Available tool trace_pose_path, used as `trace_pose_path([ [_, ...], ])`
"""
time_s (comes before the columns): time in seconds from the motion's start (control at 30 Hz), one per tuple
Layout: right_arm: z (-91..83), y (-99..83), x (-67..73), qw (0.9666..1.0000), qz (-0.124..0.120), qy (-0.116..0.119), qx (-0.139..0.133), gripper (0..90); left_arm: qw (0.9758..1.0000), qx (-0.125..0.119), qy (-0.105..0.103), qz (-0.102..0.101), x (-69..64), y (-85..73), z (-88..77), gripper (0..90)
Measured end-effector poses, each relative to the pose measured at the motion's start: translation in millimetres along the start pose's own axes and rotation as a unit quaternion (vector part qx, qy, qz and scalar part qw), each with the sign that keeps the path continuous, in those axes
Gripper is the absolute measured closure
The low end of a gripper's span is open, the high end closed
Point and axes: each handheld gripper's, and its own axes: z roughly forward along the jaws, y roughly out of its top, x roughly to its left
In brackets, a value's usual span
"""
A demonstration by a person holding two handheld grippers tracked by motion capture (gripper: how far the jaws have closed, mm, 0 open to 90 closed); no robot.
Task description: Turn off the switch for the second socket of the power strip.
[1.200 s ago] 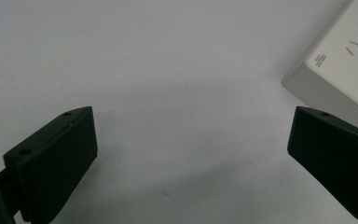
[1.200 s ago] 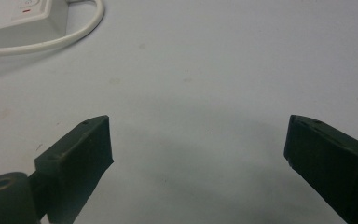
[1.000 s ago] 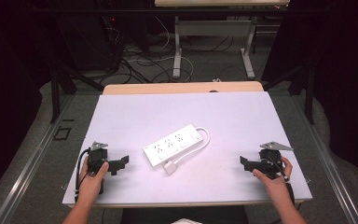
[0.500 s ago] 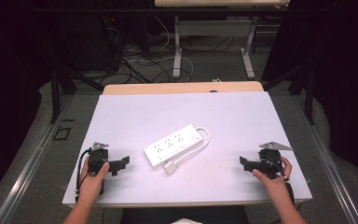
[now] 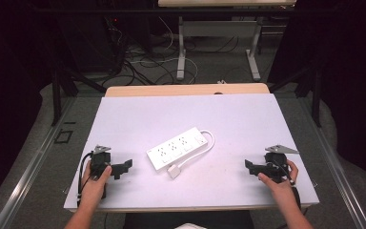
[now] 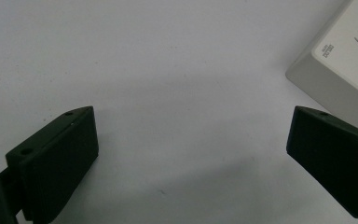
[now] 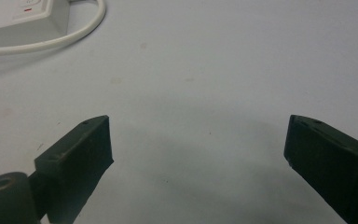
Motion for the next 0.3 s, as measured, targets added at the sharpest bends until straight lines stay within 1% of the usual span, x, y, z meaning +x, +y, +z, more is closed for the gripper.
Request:
trace_pose_path([
  [0.3,0.1,-0.1,-0.4,1.0,0.001,-0.001,0.0,7.2,1.0,-0.002,0.0,-0.001,-0.1,0.4,-0.5,2.0],
])
